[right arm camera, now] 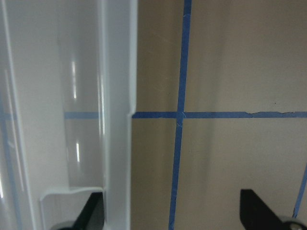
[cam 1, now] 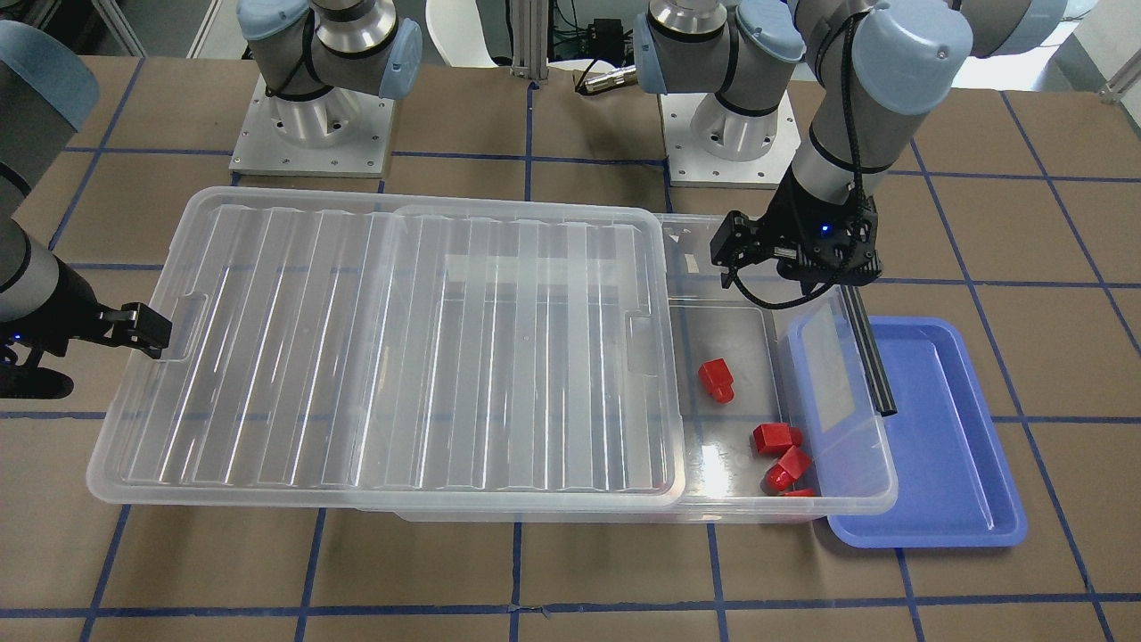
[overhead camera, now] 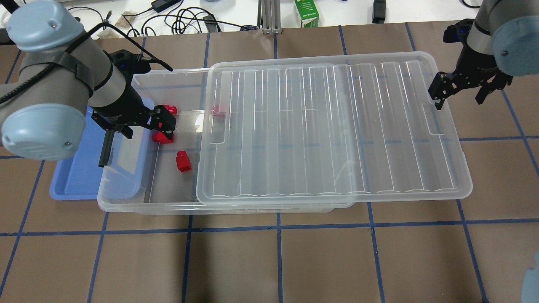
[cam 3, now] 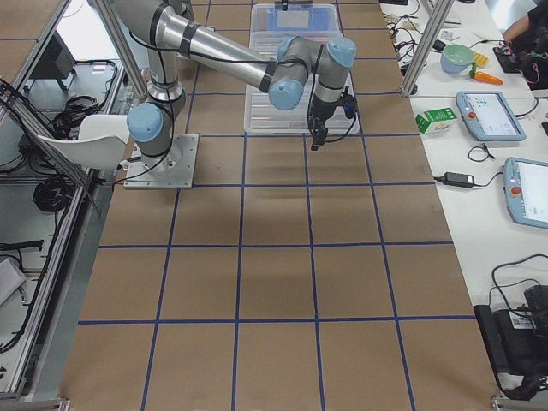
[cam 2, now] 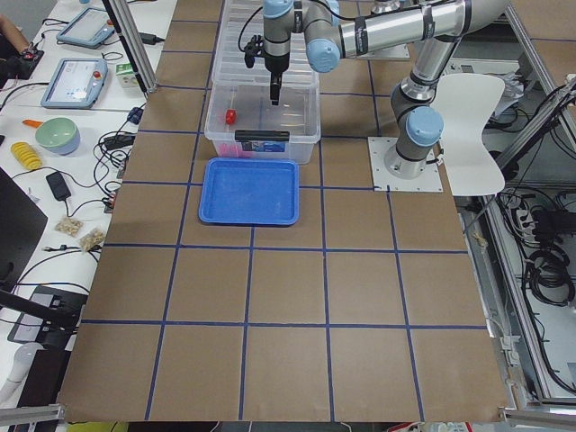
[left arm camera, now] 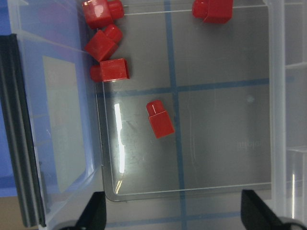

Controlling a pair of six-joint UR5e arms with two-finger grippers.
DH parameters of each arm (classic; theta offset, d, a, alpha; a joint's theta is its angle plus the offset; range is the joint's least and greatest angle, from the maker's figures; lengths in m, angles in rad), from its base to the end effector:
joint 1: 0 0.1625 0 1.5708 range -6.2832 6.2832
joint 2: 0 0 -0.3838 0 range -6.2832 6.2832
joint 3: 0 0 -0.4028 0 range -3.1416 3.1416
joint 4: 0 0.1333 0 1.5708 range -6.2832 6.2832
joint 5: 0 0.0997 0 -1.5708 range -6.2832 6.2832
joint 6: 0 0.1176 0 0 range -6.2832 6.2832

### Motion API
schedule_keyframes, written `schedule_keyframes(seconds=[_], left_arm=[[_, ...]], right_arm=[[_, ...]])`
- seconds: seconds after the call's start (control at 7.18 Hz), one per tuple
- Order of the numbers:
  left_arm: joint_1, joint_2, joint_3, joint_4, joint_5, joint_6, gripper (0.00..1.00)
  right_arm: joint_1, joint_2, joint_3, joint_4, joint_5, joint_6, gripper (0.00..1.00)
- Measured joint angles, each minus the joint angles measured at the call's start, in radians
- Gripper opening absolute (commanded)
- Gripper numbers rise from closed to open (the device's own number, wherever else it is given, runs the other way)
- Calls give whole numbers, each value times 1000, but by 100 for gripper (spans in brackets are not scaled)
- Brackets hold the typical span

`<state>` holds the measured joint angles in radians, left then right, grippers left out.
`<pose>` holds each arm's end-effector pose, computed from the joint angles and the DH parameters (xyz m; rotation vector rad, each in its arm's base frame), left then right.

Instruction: Place red block in blue tray from box

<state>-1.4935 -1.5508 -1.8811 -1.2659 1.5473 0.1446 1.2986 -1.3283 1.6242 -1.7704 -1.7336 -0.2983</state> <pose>-0.0986 -0.4887 0.3148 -0.1052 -3.1180 0.0267 -0.0420 -0.5754 0.2925 0.0510 -3.0050 -0.2080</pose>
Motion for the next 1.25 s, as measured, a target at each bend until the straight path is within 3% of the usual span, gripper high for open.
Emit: schedule_keyframes(seconds=[0.56, 0.84, 1.25], left_arm=[[1, -39, -86, 115, -1, -5, 100], [1, -67, -96, 135, -4, -5, 100], [1, -114, -106, 175, -37, -6, 100]], right_arm=[[2, -12, -13, 9, 12, 3, 100], [9, -27, -64, 51, 14, 3, 100], [14, -127, -93, 148, 60, 14, 100]])
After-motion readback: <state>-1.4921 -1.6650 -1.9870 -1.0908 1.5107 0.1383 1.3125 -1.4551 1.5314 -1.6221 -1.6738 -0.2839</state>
